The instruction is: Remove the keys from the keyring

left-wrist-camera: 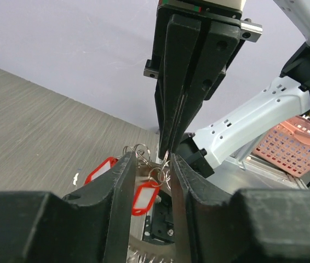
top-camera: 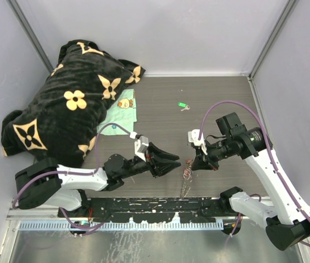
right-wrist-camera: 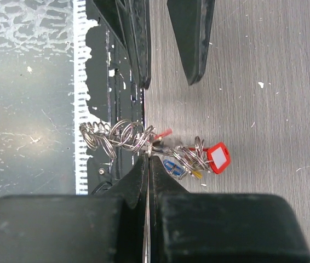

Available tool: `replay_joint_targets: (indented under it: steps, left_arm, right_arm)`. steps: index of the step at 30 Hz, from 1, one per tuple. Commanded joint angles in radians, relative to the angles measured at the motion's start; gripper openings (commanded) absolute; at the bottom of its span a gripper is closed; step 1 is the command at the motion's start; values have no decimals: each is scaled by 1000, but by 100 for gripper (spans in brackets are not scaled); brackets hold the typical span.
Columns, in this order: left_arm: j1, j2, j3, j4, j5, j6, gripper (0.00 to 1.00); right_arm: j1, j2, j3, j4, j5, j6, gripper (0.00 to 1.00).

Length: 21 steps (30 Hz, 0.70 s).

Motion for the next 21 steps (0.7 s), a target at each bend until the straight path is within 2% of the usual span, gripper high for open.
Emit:
replay_joint_targets:
  steps: [1,5,9,13,18,21]
  left_arm:
    - [-3,-76,-23,62,-14,89,33]
    - [-8,-137,6,-48,47,181,29]
    - [-14,-178,93,-283,120,284,21]
    - [-26,-184,166,-478,165,371,20]
    - [-38,-153,226,-593,198,434,19]
    - [-40,-126,250,-604,204,456,18]
  right_arm:
    - [17,6,51,-2,-14,-5,1]
    - [33,5,54,-13,-6,-25,1]
    - [46,-8,57,-40,-12,-77,1]
    - [52,-18,63,-58,-17,-122,1]
    - [54,-23,64,-68,-29,-158,1]
    - [55,-24,63,-68,-31,-166,1]
